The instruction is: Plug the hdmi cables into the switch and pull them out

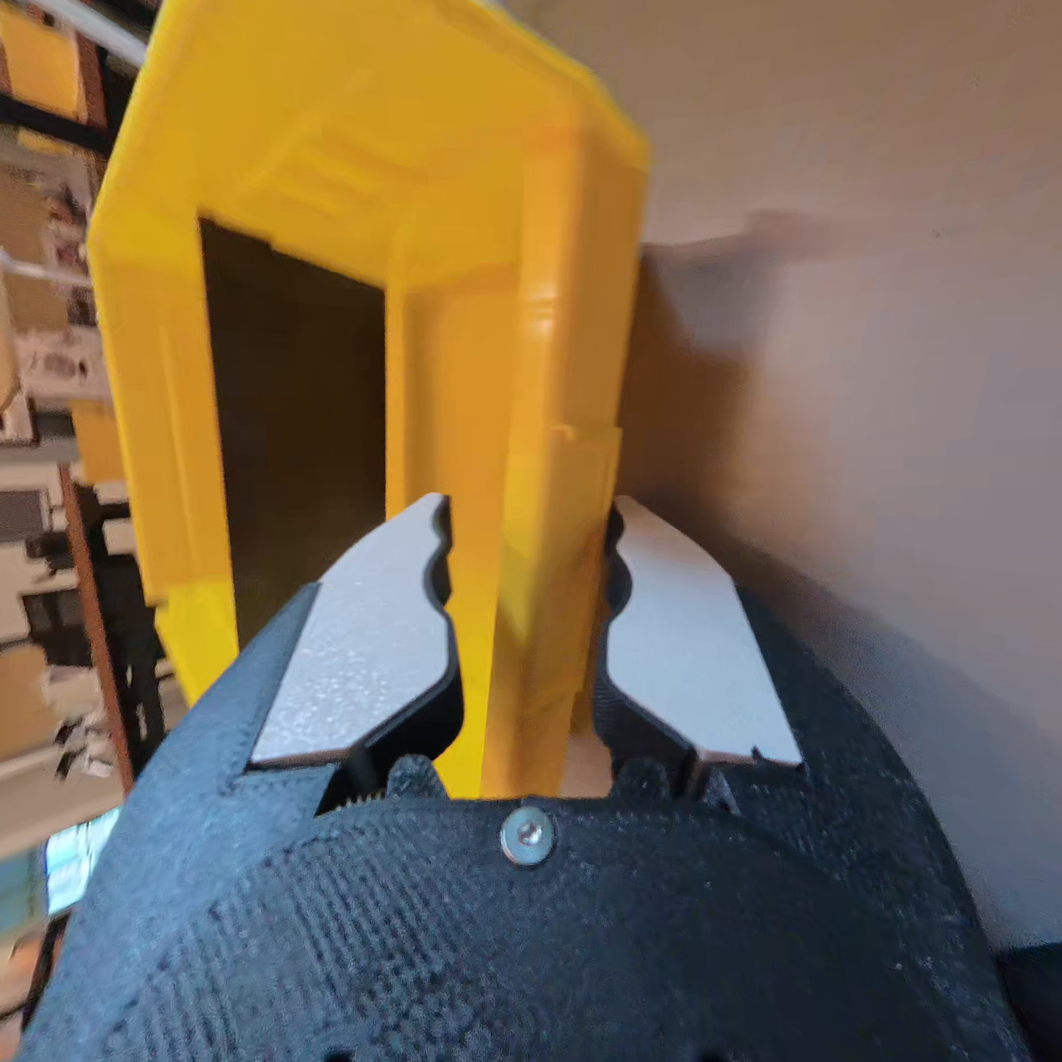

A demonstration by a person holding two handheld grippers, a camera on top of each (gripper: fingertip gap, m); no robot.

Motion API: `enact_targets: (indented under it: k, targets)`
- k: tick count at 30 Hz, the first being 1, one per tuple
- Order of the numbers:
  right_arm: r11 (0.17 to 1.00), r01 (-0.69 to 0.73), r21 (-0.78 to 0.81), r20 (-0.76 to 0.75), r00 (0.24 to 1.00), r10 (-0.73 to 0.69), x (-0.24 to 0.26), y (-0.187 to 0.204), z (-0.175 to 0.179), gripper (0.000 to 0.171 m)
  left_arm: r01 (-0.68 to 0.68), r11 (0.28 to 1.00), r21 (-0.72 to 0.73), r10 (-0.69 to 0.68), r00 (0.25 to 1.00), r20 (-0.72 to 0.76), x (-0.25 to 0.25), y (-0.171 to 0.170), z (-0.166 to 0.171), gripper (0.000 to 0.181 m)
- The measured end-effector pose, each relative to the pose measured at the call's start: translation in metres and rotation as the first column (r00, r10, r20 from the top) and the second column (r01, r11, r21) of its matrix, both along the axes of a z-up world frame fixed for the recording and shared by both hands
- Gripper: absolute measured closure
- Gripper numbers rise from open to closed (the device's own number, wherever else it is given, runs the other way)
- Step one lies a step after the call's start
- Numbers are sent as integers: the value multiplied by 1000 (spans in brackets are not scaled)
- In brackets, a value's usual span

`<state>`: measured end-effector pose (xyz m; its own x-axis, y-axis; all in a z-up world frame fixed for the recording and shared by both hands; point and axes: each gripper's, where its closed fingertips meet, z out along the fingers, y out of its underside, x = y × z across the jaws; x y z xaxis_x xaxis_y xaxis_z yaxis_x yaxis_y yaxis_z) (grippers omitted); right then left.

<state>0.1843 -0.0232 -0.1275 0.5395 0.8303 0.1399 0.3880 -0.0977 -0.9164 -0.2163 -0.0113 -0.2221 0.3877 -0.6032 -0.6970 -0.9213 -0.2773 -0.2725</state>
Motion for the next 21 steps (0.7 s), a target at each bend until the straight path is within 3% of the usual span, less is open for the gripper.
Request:
enact_targets:
  k: [2,4,5,7,8,10,12,15,16,19,21]
  targets:
    - [998,48,-35,22,999,-47,12,5,-16,113,-54,998,39,52,997,49,12,-4,16,122]
    - [993,47,-106,31,999,-43,15,2,-34,109,-43,998,50,28,962,271,47,-20,31,131]
    - [990,44,-134,23,999,-41,14,1,-41,108,-10,1000,23,-1,903,431,73,-32,36,131]
    - [985,47,-168,22,999,-44,8,3,-53,108,73,997,-33,-26,679,734,129,-60,50,132]
    - [983,48,-175,26,999,-44,5,5,-56,108,103,994,-38,-26,557,830,153,-71,59,132]
    - [982,49,-182,14,999,-48,-4,12,-58,111,98,995,-28,-12,387,922,187,-83,69,131]
    - [976,53,-211,-13,998,-57,-11,20,-60,121,28,1000,-10,1,299,954,208,-81,70,125]
    - [974,78,-215,-15,996,-83,-16,31,-61,136,-88,996,2,18,230,973,226,-64,63,121]
    - [978,90,-188,-17,995,-95,-17,33,-59,143,-83,997,-13,33,246,969,233,-59,57,122]
    - [992,121,-42,59,991,-119,-22,31,-55,149,-138,989,57,29,553,833,226,-40,35,128]
    - [992,127,15,100,987,-128,-23,25,-54,150,-148,987,64,43,623,781,221,-40,34,131]
